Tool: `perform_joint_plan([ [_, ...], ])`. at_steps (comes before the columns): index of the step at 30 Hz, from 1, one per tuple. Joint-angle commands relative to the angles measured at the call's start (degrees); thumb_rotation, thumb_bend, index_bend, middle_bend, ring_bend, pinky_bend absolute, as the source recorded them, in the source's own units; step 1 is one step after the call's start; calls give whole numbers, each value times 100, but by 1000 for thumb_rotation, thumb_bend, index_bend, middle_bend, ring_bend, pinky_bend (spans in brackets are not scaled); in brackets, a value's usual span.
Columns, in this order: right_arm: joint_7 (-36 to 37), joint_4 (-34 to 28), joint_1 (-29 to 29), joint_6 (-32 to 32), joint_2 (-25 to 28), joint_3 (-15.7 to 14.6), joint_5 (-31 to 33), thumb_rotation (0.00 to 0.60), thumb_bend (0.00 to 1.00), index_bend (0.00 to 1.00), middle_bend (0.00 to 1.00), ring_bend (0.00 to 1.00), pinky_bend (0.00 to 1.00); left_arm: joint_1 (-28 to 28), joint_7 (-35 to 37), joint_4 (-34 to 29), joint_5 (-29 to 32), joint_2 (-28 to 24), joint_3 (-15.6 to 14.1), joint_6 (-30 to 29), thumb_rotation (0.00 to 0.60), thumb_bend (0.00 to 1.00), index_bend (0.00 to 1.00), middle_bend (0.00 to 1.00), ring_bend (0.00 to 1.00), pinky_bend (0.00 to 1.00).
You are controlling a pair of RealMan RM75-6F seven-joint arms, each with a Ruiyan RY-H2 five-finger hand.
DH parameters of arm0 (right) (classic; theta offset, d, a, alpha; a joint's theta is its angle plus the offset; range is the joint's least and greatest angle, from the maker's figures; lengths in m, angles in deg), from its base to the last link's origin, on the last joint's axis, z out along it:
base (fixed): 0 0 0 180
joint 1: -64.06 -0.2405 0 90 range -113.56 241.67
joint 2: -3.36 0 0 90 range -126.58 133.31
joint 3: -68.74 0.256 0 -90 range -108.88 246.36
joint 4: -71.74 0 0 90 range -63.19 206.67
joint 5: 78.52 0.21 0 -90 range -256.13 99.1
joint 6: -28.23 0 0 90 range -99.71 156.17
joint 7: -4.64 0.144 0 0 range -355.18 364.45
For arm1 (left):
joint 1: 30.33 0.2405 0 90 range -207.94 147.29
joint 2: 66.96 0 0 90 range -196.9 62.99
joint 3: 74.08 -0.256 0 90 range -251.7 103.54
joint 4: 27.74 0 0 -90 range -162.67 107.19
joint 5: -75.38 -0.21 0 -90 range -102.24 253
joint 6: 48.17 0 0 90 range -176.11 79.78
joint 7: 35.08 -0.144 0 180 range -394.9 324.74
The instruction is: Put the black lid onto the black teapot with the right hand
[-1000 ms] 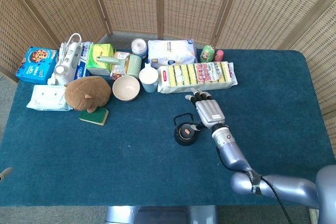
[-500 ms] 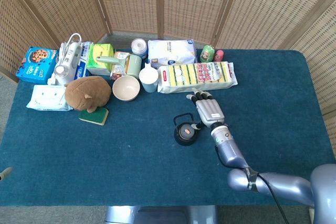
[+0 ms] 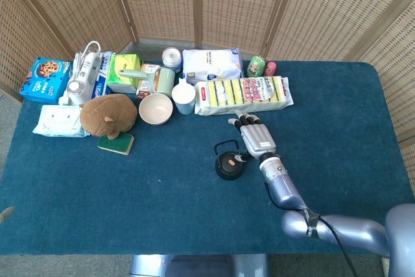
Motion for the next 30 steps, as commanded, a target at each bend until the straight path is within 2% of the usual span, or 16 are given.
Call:
perform_joint_plan([
  [1, -24, -288, 93, 134, 207, -49, -232, 600, 206, 139, 0, 0, 0, 5, 12, 7, -8, -1, -2, -9, 600, 87, 0, 0, 0, 0],
  [6, 94, -771, 413, 408, 596, -307, -847, 600, 168, 138, 0, 0, 0, 15, 38, 23, -27, -4, -8, -27, 600, 86, 0, 0, 0, 0],
  [9, 391, -891, 748, 699, 826, -552, -1584, 600, 102, 139, 0, 0, 0, 25, 47, 28, -49, -3, -16, -46, 600, 86, 0, 0, 0, 0],
  [12, 789, -753, 1116, 1135, 941, -783, -2398, 598, 32, 139, 0, 0, 0, 32, 24, 26, -76, 5, -25, -61, 600, 86, 0, 0, 0, 0],
  [18, 1714, -278, 1821, 1988, 1108, -1145, -3546, 480, 0, 145, 0, 0, 0, 52, -51, 10, -110, 27, -34, -100, 600, 87, 0, 0, 0, 0],
  [22, 1983, -75, 2113, 2303, 1211, -1260, -3858, 456, 0, 159, 0, 0, 0, 60, -112, -1, -109, 43, -35, -112, 600, 86, 0, 0, 0, 0],
  [25, 2145, 21, 2347, 2551, 1280, -1297, -3985, 403, 0, 174, 1, 0, 0, 57, -183, -9, -137, 54, -48, -98, 600, 81, 0, 0, 0, 0],
  [30, 2056, 109, 2999, 3156, 1414, -1409, -3982, 399, 0, 182, 2, 0, 0, 68, -496, -46, -190, 116, -65, -115, 600, 69, 0, 0, 0, 0],
])
